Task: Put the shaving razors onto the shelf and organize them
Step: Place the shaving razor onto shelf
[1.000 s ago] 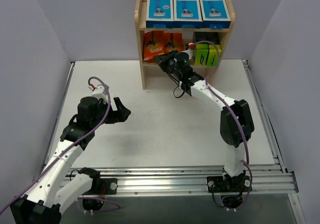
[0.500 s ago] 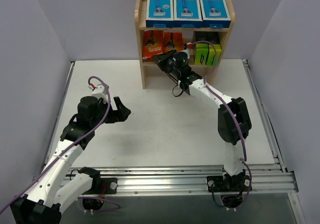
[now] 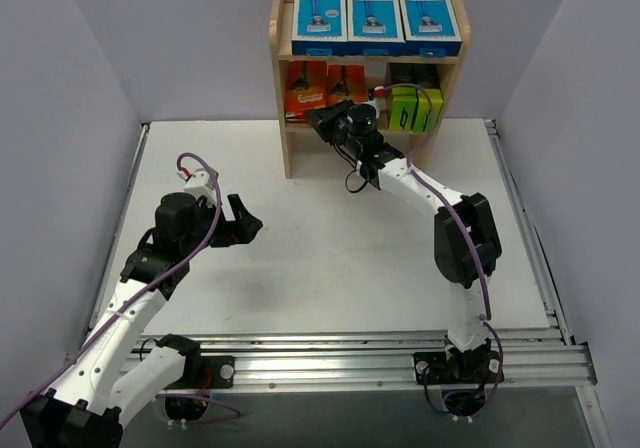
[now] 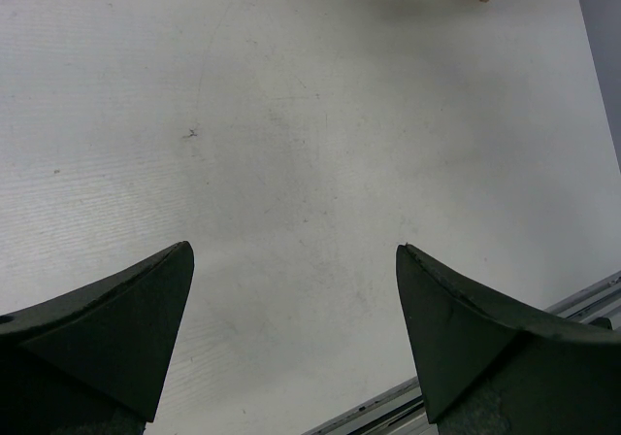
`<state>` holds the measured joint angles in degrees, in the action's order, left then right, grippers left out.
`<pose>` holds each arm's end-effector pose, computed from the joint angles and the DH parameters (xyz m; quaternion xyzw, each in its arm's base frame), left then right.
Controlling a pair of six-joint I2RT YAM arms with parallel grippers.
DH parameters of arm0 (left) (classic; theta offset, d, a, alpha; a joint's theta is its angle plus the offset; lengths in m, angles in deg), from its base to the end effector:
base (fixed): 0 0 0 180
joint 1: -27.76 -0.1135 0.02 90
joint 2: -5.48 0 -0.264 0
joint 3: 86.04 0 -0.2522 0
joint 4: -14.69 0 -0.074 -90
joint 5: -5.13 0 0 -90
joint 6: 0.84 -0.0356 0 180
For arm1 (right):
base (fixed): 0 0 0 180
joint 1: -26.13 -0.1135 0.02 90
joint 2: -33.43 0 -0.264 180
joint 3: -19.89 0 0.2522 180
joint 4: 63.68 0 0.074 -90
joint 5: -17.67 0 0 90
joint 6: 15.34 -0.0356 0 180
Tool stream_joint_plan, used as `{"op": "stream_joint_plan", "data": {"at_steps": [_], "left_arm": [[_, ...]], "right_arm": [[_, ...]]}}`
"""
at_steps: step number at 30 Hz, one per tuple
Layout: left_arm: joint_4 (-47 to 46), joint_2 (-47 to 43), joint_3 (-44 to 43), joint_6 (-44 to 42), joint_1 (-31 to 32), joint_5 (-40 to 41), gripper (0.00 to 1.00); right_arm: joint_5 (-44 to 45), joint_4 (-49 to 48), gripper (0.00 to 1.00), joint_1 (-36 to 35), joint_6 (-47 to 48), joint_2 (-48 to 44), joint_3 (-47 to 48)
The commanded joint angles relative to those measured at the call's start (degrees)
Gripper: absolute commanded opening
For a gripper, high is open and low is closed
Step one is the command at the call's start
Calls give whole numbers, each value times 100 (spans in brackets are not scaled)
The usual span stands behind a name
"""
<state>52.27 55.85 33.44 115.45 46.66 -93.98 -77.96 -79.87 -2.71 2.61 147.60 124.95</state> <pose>0.1843 -0.0691 0.3110 -0.0137 0.8528 -0.2615 0.4518 0.4238 0.2373 0.3279 0.2093 0.6284 0.5978 0.4516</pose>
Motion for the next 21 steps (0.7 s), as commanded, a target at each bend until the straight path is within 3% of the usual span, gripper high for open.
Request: {"op": "stream_joint_plan", "data": {"at_steps": [1,9,14,17,21], "left_arm": [[-123,-80,-210,-44,-44,-83,94],[-140,-106,-193,-44,-44,-109,94],[-140,-106,-193,-44,-44,-109,94],[-140,-106,-193,-44,-44,-100,94],[-140,-106,-193,-44,-44,-100,94]], "right_arm": [[-158,-336,0,28,-19,0,115],[-149,-300,15,28,-46,-44,45],[-140,-283,19,36,-55,-70,27],[-132,-257,29,28,-46,-97,19],[-123,-204,35,36,-19,-140,27]]}}
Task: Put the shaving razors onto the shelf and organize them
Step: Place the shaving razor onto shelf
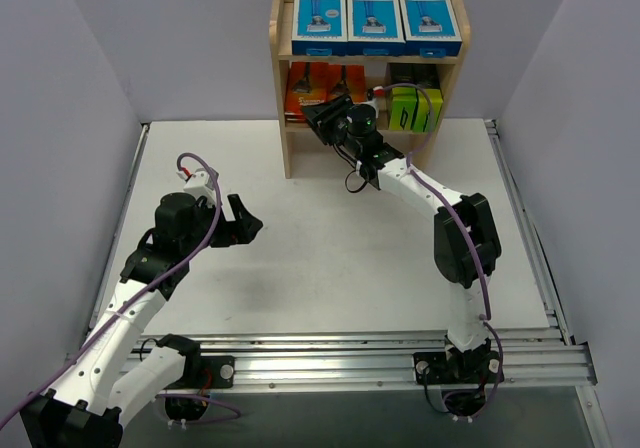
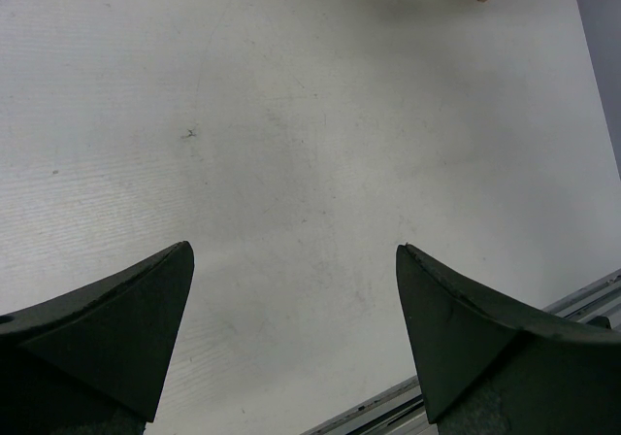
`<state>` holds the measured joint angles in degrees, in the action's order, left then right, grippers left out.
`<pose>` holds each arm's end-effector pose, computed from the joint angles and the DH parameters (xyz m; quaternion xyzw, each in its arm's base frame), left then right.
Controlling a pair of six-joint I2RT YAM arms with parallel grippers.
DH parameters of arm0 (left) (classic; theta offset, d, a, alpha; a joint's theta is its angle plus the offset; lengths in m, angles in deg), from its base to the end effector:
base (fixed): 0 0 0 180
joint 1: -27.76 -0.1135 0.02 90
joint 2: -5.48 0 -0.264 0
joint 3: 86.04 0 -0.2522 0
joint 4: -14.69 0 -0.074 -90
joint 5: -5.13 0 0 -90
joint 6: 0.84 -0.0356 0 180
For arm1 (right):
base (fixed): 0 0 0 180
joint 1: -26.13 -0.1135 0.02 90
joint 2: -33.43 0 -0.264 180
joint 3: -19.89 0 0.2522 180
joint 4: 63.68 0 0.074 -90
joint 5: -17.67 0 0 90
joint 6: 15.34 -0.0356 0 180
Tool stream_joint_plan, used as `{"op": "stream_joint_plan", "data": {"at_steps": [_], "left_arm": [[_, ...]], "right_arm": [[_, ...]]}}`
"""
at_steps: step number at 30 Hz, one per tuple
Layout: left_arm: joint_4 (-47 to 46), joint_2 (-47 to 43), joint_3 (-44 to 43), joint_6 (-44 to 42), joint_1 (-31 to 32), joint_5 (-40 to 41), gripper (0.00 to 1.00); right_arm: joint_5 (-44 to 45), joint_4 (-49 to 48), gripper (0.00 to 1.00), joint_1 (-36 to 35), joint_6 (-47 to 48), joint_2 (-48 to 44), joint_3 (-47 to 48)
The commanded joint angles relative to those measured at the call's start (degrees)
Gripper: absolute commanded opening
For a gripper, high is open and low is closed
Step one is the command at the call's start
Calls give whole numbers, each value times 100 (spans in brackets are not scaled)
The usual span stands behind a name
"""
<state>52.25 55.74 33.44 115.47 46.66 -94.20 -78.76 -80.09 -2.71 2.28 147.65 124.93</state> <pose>0.1839 -0.0691 0.3114 -0.0128 0.8521 -0.2634 0.4520 0.4236 0.2378 0.3278 0.2057 0.6286 0.6025 0.4467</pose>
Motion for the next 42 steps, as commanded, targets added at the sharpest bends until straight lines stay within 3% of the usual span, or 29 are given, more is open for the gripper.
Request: {"op": "stream_joint_plan", "data": {"at_steps": [1,5,15,27,30,35,40,42], "left_arm": [[-138,-95,-193,-46,-44,-79,94],[-138,-87,-202,-55,-53,-70,94],[-103,-87,-202,-73,-88,-26,94],[-147,-104,-193,-125,-123,9,94],[-138,-104,-193,-143,-114,53,94],[-261,-139,-123,-99,-62,132,94],[-270,-402,-44,-195,263,841,97],[-279,-508,9,-327,456,1176,94]], "right_arm": [[-42,-164,38,28,22,-154,38],[-59,-77,46,36,75,-215,56],[-77,38,55,36,242,-557,-119],[-287,90,66,54,786,-1497,-1199],[-560,239,67,54,1155,-1831,-1568],[-710,1124,72,71,2612,-2491,-2184],[-438,2224,74,80,3852,-3299,-2746],[-149,2638,75,80,4275,-3719,-2896]]}}
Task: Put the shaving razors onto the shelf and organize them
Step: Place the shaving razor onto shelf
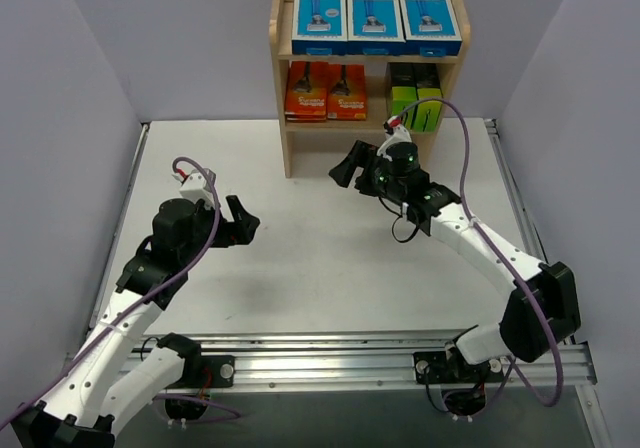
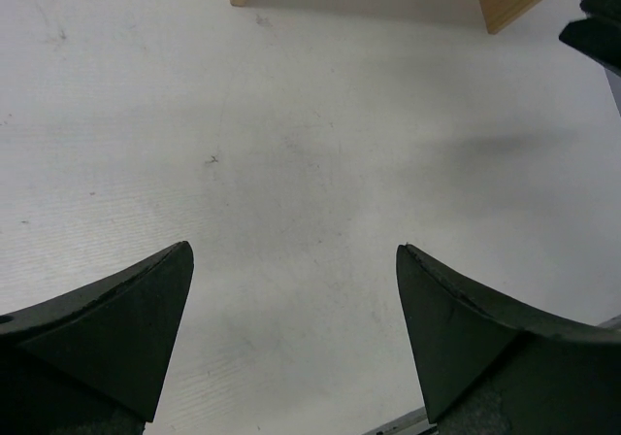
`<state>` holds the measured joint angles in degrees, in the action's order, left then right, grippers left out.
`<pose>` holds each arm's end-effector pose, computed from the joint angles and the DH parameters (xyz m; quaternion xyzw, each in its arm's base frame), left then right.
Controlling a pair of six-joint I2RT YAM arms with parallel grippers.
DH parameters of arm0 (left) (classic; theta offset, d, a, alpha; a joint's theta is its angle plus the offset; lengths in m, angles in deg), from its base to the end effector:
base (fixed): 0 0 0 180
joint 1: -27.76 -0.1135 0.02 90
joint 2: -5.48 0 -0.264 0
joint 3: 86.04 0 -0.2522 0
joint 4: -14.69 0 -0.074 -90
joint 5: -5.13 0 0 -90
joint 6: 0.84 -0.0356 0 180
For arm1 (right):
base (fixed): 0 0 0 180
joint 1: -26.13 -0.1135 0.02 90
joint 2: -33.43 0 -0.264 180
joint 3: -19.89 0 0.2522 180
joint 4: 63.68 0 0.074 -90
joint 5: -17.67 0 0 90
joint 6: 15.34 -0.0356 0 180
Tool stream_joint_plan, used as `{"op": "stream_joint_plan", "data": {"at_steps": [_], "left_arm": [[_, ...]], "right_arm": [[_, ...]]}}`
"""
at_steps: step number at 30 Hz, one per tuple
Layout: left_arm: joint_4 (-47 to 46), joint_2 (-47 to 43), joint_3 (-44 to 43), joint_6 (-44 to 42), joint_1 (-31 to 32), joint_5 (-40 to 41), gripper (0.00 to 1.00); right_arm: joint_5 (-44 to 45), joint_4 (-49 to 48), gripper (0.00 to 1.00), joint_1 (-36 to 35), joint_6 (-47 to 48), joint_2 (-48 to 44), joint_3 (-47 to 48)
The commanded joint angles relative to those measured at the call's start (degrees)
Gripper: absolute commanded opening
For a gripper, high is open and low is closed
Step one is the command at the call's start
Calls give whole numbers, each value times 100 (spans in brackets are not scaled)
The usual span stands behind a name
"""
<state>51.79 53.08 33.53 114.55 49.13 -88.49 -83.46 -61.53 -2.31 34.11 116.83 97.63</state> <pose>0.1740 -0.0705 0.3194 -0.0123 0.8396 -0.2396 0.4873 0.3032 0.1720 0.3361 0.0157 0.7526 0.4307 0.4978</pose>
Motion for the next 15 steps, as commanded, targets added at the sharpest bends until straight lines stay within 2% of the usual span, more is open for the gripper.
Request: {"op": "stream_joint_plan", "data": {"at_steps": [1,7,11,15], "left_arm": [[-233,-337,53,-279,393,921,94],[-49,-453,-78,-675,614,1284,94],[347,-400,-394,-974,606,1512,94],[401,-540,-80,-1334,614,1723,94]], "right_arm": [[470,923,75,50,1233,-788,-237],[2007,1803,88,225,1577,-1975,-825],[2588,1865,93,383,1744,-2844,-1177],[2985,1838,97,506,1990,-3320,-1423]]}}
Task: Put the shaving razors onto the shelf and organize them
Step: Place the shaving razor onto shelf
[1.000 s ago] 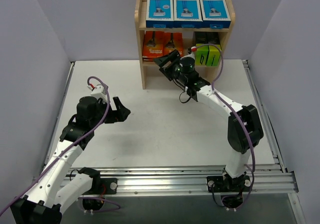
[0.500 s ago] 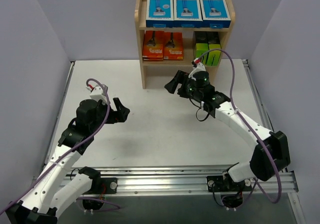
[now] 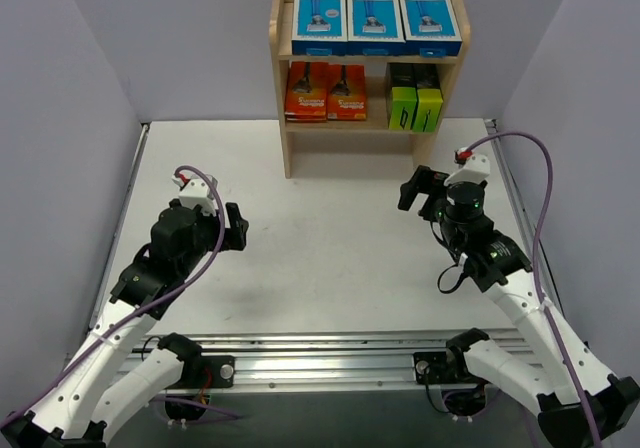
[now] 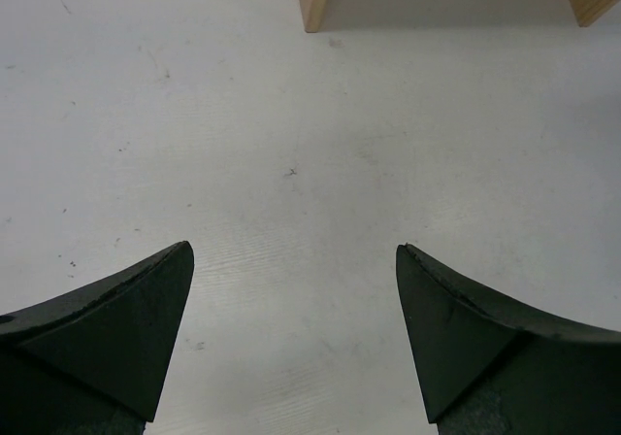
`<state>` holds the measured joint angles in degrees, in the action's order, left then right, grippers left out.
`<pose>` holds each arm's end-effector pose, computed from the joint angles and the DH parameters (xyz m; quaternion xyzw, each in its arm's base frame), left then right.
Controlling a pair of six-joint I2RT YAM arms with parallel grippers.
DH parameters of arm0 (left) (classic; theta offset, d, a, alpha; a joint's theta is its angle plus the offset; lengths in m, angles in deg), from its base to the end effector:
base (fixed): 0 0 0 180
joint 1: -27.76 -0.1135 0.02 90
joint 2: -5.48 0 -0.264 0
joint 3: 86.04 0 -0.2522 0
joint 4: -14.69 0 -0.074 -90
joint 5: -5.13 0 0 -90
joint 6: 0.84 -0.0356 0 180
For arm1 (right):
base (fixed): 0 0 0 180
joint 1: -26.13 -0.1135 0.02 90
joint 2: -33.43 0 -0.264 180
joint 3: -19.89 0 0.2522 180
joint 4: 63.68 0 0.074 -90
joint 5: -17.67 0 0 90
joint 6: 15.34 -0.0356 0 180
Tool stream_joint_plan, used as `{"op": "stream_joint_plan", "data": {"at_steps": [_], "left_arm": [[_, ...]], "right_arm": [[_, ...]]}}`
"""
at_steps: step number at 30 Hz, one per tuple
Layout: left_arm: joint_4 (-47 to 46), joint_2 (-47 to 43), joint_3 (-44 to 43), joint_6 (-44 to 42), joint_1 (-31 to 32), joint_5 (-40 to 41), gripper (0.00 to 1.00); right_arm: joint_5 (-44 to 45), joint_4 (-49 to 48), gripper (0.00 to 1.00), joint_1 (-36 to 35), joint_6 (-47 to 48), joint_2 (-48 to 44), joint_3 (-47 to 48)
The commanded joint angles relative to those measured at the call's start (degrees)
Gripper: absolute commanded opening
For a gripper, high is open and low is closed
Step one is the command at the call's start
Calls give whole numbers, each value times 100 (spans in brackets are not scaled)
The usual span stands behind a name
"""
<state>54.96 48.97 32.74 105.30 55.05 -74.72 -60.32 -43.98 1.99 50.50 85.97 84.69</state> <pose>0.1534 -0.0721 0.3302 0.0316 0.8293 -0.1363 0.5411 0.1981 0.0807 0.3625 0.0691 0.7474 0.1967 0.6309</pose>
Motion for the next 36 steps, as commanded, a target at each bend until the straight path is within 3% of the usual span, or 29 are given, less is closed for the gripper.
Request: {"op": "stream_joint_plan", "data": {"at_steps": [1,6,10,36], "left_arm": [[-56,-286,96,-419,31,373,94],[-400,-569,343,-454,31,215,94],[-84,-508,159,-454,31,522,94],[-93,-631,176,-533,-22,602,94]], "right_arm": [[662,83,98,111,429,-287,-226],[478,-48,100,375,308,-630,-692],[275,-154,100,393,149,-788,-938],[1005,250,100,375,-379,-569,-719]]}}
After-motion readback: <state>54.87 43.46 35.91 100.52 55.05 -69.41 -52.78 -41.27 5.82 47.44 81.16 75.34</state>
